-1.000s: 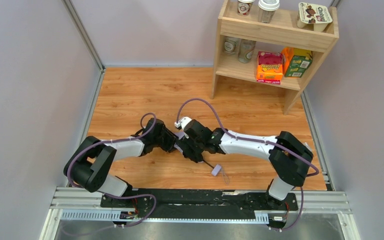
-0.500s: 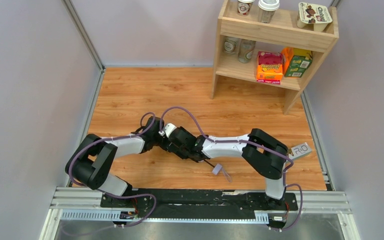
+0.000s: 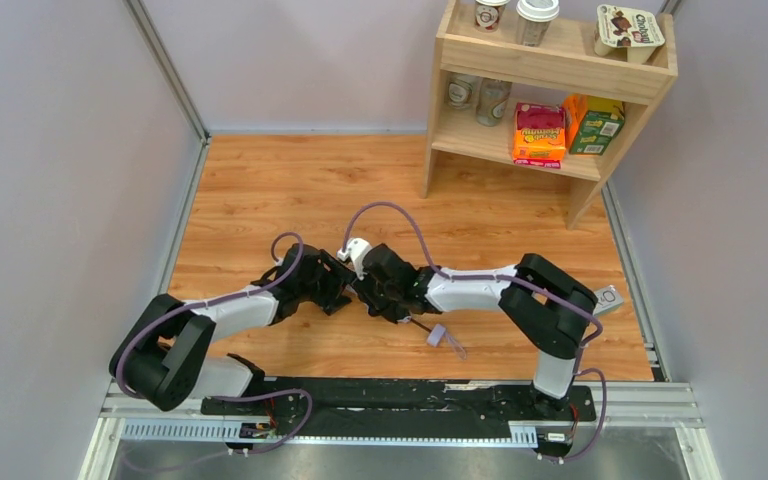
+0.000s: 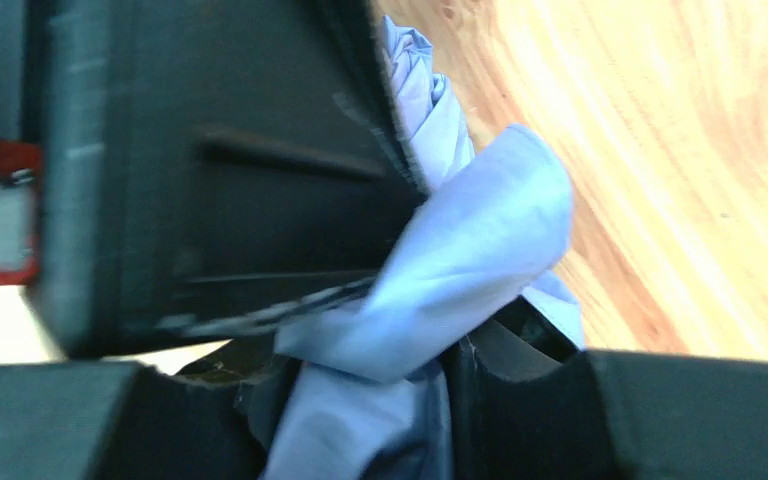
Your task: Put away the umbrella
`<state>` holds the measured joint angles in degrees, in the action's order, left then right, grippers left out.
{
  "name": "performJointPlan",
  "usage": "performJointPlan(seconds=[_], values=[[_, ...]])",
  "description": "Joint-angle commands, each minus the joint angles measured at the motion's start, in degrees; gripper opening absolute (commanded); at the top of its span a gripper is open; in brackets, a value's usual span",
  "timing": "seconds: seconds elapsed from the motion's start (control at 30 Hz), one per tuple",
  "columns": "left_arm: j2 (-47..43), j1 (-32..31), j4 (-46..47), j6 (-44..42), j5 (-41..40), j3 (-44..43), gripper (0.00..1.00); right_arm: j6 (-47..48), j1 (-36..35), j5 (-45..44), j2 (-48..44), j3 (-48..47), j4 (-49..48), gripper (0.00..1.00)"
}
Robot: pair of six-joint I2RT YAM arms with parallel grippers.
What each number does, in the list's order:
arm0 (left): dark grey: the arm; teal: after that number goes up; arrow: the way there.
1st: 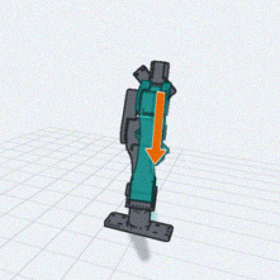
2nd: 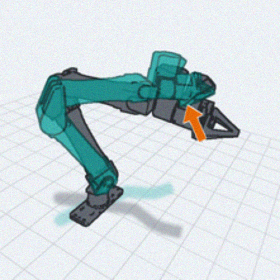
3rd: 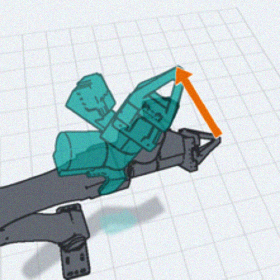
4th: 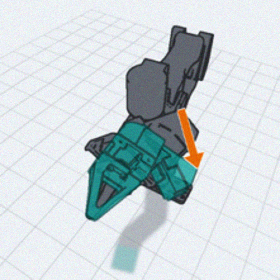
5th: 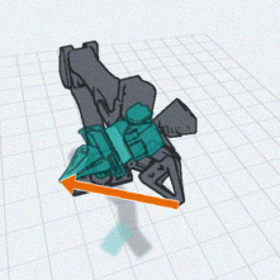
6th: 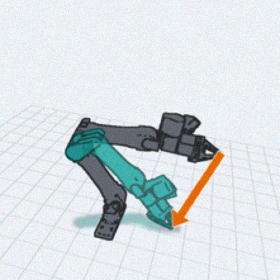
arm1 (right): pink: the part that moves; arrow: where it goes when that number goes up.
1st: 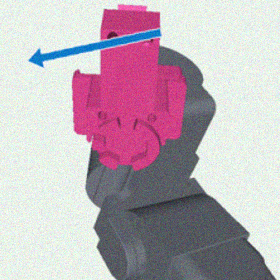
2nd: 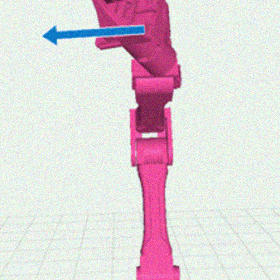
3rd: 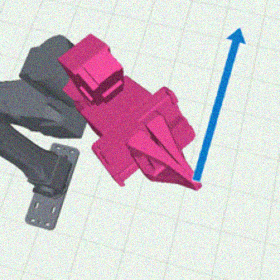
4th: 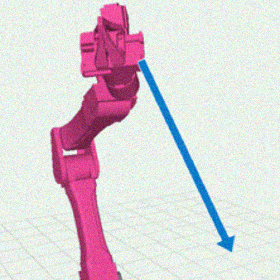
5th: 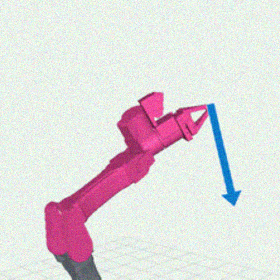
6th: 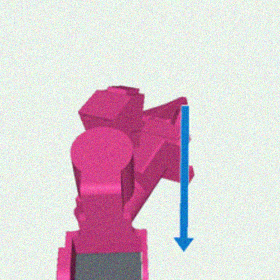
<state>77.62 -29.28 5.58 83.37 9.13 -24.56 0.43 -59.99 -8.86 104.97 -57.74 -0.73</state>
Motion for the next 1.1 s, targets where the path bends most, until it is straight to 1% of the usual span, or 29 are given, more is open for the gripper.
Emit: performJointPlan(seconds=[0.0, 0.07, 0.13, 0.23, 0.3, 0.33, 0.37, 0.4, 0.43, 0.47, 0.5, 0.53, 0.57, 0.6, 0.67, 0.73, 0.77, 0.8, 0.83, 0.9, 1.0, 1.07], values=[[-0.9, -0.7, -13.0, -7.7, -5.8, 4.0, 0.74, -9.0, 8.3, 26.1, 2.2, 4.9, -0.7, 0.0], [0.5, -0.8, -11.6, -9.1, -4.9, 3.7, 0.74, -11.1, 11.2, 37.5, 4.1, 3.4, -1.3, 0.0], [3.2, -0.8, -10.2, -9.8, -4.3, 3.4, 0.74, -11.8, 12.5, 46.4, 7.1, 0.4, 0.4, 0.0], [7.4, -1.0, -8.9, -10.3, -3.7, 2.8, 0.69, -12.7, 14.6, 53.8, 10.6, -2.9, 3.0, 0.0], [8.3, -1.5, -8.8, -10.4, -3.9, 3.0, 0.63, -14.0, 16.0, 58.6, 12.0, -4.1, 3.2, 0.0], [8.3, -1.9, -8.5, -10.2, -4.5, 3.3, 0.56, -14.0, 16.7, 60.5, 12.6, -4.6, 3.7, 0.0], [8.2, -2.1, -7.3, -10.0, -4.8, 4.1, 0.51, -14.0, 17.0, 61.5, 13.0, -5.1, 4.5, 0.0], [8.2, -2.4, -6.8, -9.7, -5.0, 4.3, 0.36, -13.4, 17.4, 61.5, 13.2, -5.8, 6.3, 0.0], [8.2, -2.4, -6.2, -9.6, -4.9, 4.6, 0.29, -12.5, 17.5, 61.2, 13.5, -6.5, 8.1, 0.0], [8.2, -2.5, -6.1, -9.9, -4.8, 4.7, 0.15, -12.1, 17.6, 60.4, 13.5, -7.1, 9.5, 0.0], [8.3, -2.5, -6.5, -9.9, -4.7, 4.4, 0.1, -11.9, 17.8, 59.1, 13.1, -7.6, 10.7, 0.0], [8.4, -2.5, -6.6, -9.9, -4.7, 4.3, 0.02, -11.9, 17.7, 57.7, 12.5, -7.8, 11.8, 0.0], [8.3, -2.5, -6.8, -9.6, -4.4, 4.3, 0.0, -11.9, 17.6, 56.5, 11.9, -8.0, 12.8, 0.0], [8.2, -2.5, -7.1, -9.5, -4.4, 4.1, 0.0, -12.4, 17.7, 54.7, 10.9, -8.0, 13.2, 0.07], [7.7, -2.5, -7.7, -9.3, -4.2, 4.0, 0.0, -13.3, 17.6, 49.6, 8.6, -8.1, 15.1, 0.24], [6.8, -2.7, -8.2, -9.2, -4.6, 4.0, 0.0, -13.0, 17.7, 42.9, 5.8, -8.4, 17.4, 0.4], [6.5, -2.7, -8.7, -9.0, -5.1, 4.2, 0.0, -12.2, 17.6, 38.3, 4.8, -9.1, 19.7, 0.43], [6.0, -2.6, -9.1, -8.9, -5.2, 4.1, 0.0, -11.2, 17.4, 34.6, 4.1, -10.7, 22.9, 0.49], [5.8, -2.6, -10.0, -8.6, -5.3, 4.1, 0.0, -10.6, 17.1, 31.7, 3.1, -11.4, 24.6, 0.55], [5.6, -2.6, -12.9, -7.6, -5.6, 3.2, 0.0, -8.4, 15.3, 26.1, 0.3, -11.9, 26.7, 0.63], [6.8, -2.7, -17.9, -6.3, -5.3, 1.0, 0.0, -5.4, 9.3, 17.1, -4.6, -10.5, 26.1, 0.76], [8.1, -2.6, -19.3, -5.5, -4.6, 0.0, 0.0, -4.1, 4.4, 9.7, -6.7, -9.3, 24.3, 0.82]])
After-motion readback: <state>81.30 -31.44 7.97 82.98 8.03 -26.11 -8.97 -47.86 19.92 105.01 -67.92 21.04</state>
